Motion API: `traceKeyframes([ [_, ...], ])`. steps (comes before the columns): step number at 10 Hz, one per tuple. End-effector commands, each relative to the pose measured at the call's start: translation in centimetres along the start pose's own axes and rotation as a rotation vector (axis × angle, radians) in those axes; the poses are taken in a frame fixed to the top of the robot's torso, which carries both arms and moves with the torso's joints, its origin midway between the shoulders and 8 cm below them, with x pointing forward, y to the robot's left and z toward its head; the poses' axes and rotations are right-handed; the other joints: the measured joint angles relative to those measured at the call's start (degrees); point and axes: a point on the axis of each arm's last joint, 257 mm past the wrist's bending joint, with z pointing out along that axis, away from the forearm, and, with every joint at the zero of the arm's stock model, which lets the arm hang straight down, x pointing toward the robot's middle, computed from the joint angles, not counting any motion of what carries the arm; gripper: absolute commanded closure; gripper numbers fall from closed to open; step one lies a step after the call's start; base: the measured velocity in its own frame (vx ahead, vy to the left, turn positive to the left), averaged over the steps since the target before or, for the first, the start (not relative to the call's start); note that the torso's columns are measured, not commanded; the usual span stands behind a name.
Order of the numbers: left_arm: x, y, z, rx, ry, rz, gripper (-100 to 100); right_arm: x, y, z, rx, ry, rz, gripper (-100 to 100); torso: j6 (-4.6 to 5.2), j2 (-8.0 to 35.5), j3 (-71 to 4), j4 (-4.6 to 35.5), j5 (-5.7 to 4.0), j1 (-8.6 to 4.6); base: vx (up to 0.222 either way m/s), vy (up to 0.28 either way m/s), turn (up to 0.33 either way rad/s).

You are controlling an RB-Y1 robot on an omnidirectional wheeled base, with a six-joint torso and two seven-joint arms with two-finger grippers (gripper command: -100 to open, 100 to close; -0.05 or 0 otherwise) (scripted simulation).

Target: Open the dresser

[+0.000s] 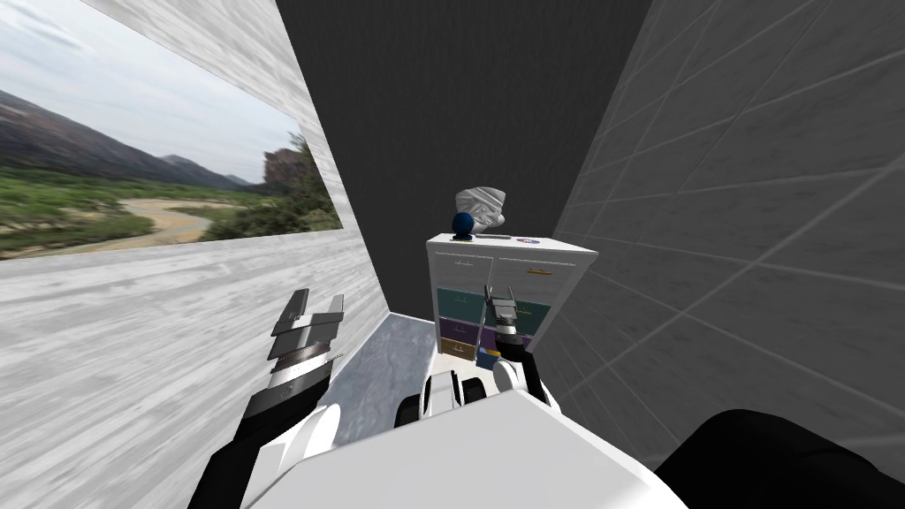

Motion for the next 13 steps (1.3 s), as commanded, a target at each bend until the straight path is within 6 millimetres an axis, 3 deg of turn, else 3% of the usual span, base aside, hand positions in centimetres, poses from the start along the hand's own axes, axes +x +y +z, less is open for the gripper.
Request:
traceKeyframes([
  [1, 0.0, 0.0, 0.0, 0.0, 0.0, 0.0, 0, -1.0, 0.2, -0.3, -0.019, -0.017, 0.112, -100, -0.01, 0.0, 0.0, 0.0, 0.01, 0.06, -0.002, 0.034, 0.011],
  [8, 0.0, 0.0, 0.0, 0.0, 0.0, 0.0, 0, -3.0, 0.5, -0.8, -0.058, -0.051, 0.335, -100, 0.0, 0.0, 0.0, 0.0, 0.01, 0.05, -0.001, 0.025, 0.008],
  [11, 0.0, 0.0, 0.0, 0.0, 0.0, 0.0, 0, -5.2, 0.6, -1.4, -0.094, -0.088, 0.49, -100, 0.0, 0.0, 0.0, 0.0, 0.01, 0.04, 0.001, 0.03, 0.015],
  [13, 0.0, 0.0, 0.0, 0.0, 0.0, 0.0, 0, -5.2, 0.6, -1.4, -0.097, -0.086, 0.536, -100, 0.0, 0.01, 0.0, 0.0, 0.01, 0.04, -0.002, 0.028, 0.002],
])
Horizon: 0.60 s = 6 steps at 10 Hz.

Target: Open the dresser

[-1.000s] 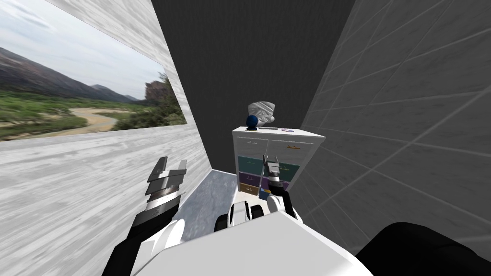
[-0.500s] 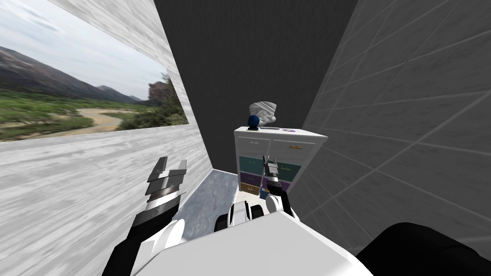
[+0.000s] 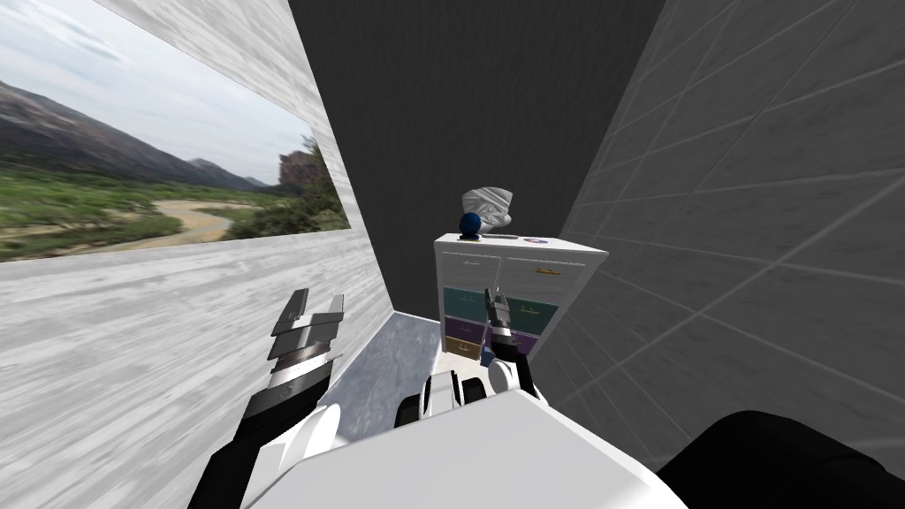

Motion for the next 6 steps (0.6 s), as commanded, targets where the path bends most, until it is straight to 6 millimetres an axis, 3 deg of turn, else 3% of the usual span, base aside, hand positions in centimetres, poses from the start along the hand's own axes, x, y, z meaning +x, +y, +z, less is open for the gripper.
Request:
traceKeyframes([
  [1, 0.0, 0.0, 0.0, 0.0, 0.0, 0.0, 0, -1.1, 0.7, -0.2, -0.022, -0.02, 0.101, -100, 0.0, 0.0, 0.0, 0.0, -0.01, -0.05, -0.005, 0.028, 0.015],
  [3, 0.0, 0.0, 0.0, 0.0, 0.0, 0.0, 0, -1.1, 0.7, -0.2, -0.023, -0.02, 0.138, -100, 0.0, -0.01, -0.01, 0.0, 0.0, -0.01, 0.0, 0.024, 0.004],
  [6, 0.0, 0.0, 0.0, 0.0, 0.0, 0.0, 0, -3.2, 1.8, -0.7, -0.061, -0.055, 0.272, -100, 0.0, -0.01, -0.01, -0.01, 0.0, 0.02, 0.0, 0.038, 0.011],
])
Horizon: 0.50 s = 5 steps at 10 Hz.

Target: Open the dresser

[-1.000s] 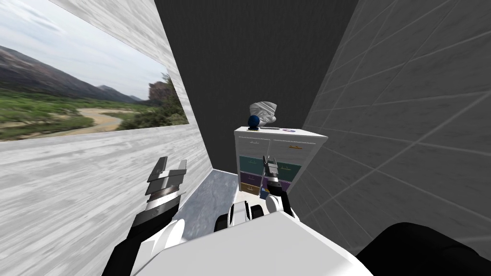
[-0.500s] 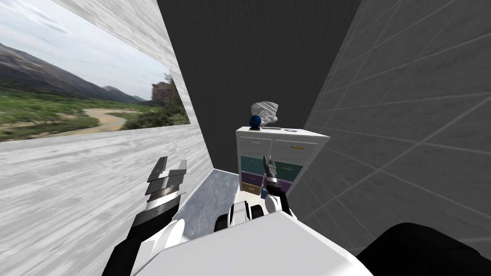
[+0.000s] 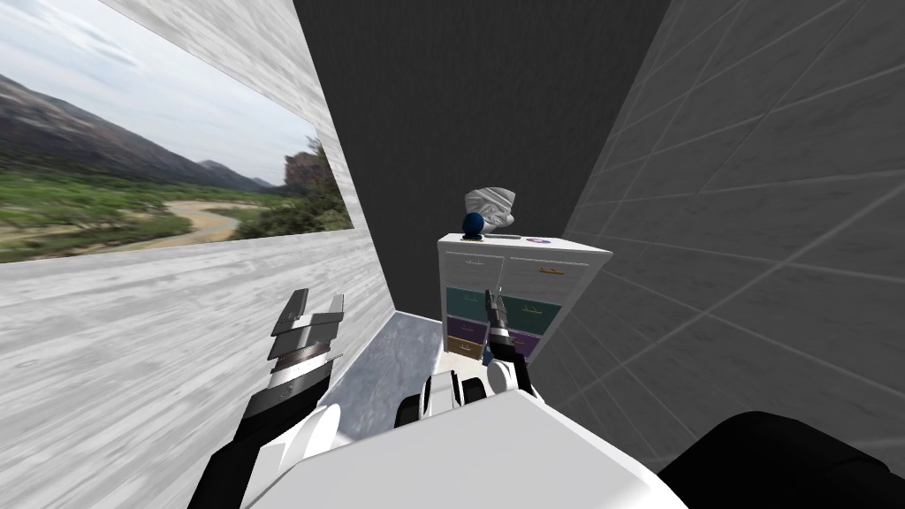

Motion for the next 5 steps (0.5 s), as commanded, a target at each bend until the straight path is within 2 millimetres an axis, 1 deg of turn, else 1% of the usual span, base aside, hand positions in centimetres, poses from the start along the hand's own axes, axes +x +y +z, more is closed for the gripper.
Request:
traceKeyframes([
  [1, 0.0, 0.0, 0.0, 0.0, 0.0, 0.0, 0, -1.0, 0.8, -0.2, -0.023, -0.019, 0.099, -100, -0.01, 0.03, 0.02, 0.01, 0.0, 0.02, -0.005, 0.035, 0.006],
  [2, 0.0, 0.0, 0.0, 0.0, 0.0, 0.0, 0, -1.0, 0.8, -0.2, -0.023, -0.019, 0.11, -100, 0.0, 0.03, 0.02, 0.01, -0.01, -0.04, 0.001, 0.013, -0.001],
  [3, 0.0, 0.0, 0.0, 0.0, 0.0, 0.0, 0, -1.9, 1.5, -0.4, -0.042, -0.037, 0.164, -100, 0.0, 0.01, 0.01, 0.0, -0.03, -0.11, 0.0, 0.026, 0.012],
  [4, 0.0, 0.0, 0.0, 0.0, 0.0, 0.0, 0, -1.9, 1.5, -0.4, -0.042, -0.036, 0.188, -100, -0.01, 0.0, 0.0, 0.0, -0.02, -0.05, 0.001, 0.027, 0.006],
  [5, 0.0, 0.0, 0.0, 0.0, 0.0, 0.0, 0, -2.8, 2.3, -0.5, -0.061, -0.054, 0.232, -100, 0.0, 0.0, 0.0, 0.0, -0.01, -0.02, 0.006, 0.036, 0.012],
])
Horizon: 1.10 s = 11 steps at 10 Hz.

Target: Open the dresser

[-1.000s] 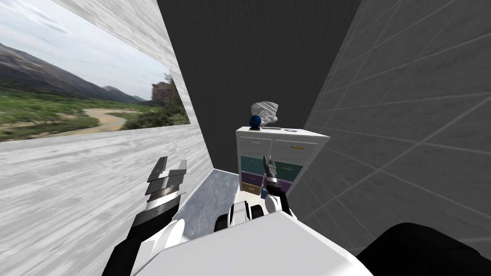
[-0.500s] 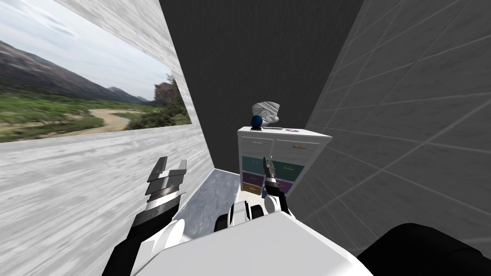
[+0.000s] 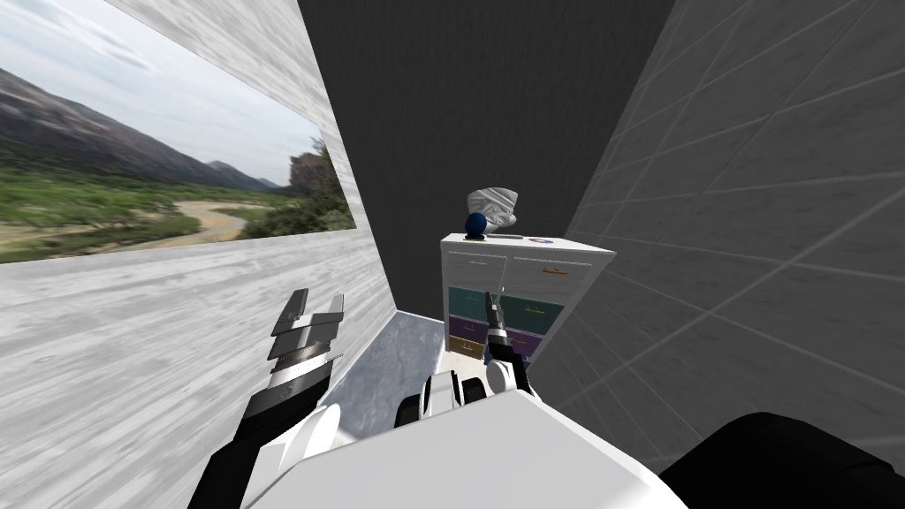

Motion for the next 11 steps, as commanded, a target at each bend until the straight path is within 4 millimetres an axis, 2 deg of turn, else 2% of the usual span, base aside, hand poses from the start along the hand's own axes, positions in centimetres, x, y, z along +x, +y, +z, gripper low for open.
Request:
traceKeyframes([
  [1, 0.0, 0.0, 0.0, 0.0, 0.0, 0.0, 0, -0.8, 0.9, -0.1, -0.022, -0.018, 0.094, -100, 0.0, -0.01, 0.0, 0.0, 0.01, 0.04, 0.004, 0.034, 0.004],
  [6, 0.0, 0.0, 0.0, 0.0, 0.0, 0.0, 0, -2.8, 3.3, -0.4, -0.077, -0.064, 0.252, -100, 0.0, 0.0, 0.0, 0.0, -0.01, -0.03, 0.002, 0.035, 0.007],
  [11, 0.0, 0.0, 0.0, 0.0, 0.0, 0.0, 0, -3.8, 4.9, -0.6, -0.113, -0.089, 0.376, -100, 0.0, -0.01, 0.0, 0.0, 0.0, 0.04, 0.001, 0.03, 0.005],
])
